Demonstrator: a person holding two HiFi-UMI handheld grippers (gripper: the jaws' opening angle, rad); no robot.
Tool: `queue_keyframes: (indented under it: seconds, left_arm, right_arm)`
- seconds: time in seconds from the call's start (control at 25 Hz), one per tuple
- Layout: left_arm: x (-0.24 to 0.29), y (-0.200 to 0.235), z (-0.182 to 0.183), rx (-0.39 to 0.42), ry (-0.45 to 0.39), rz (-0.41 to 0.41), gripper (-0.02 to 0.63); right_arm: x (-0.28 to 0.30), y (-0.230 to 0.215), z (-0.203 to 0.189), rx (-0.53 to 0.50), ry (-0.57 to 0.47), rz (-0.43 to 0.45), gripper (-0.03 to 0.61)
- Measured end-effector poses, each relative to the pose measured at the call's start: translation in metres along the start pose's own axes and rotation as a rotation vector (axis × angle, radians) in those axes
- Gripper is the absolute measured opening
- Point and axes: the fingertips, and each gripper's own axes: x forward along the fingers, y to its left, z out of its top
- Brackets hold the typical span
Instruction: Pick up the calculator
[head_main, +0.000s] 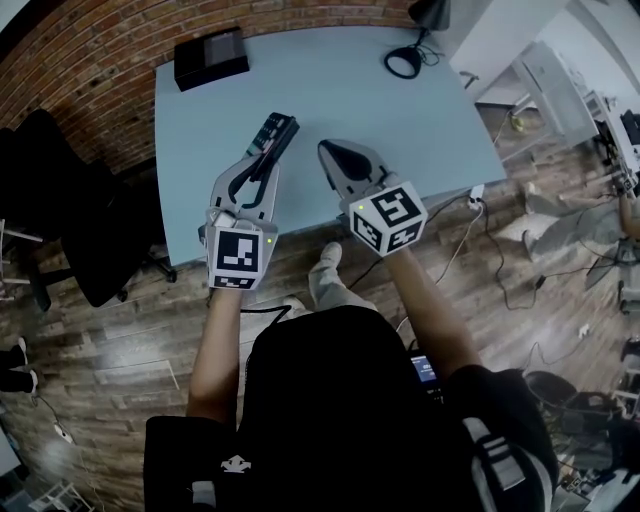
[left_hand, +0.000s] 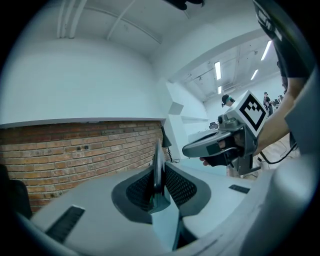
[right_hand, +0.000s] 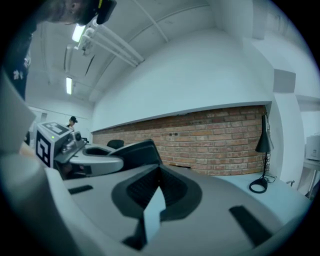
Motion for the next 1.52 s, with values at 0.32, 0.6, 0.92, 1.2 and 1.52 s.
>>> queue_keyframes:
  seconds: [0.32,0.6,0.92,1.2,1.52]
  left_arm:
    - [-0.011,-0.009,-0.006,-0.004,0.001,-0.015,0.067]
    - [-0.012,-0.012,-0.003,-0.001,0.005,-0.013,0.067]
    - [-0.005,-0.019,0.004,0.013,0.007,0.015,0.067]
    - [-0.001,-0.041,0.018,-0.002,0.008,0.025,0.067]
    - [-0.010,-0.074,0.025,-0.029,0.013,0.055,0.067]
  right_arm:
    - [-0.013,0.008,-0.005,0.007,0.002,-0.025,0.005]
    - [-0.013,0.008,-0.004,0.006,-0.001,-0.019,0.005]
    - [-0.020,0.000,-0.002,0.015,-0.025,0.007,0.005]
    - [-0.041,-0.008,0.009,0.017,-0.040,0.037,0.005]
    - [-0.076,-0.007,0.008,0.017,-0.048,0.066,0.005]
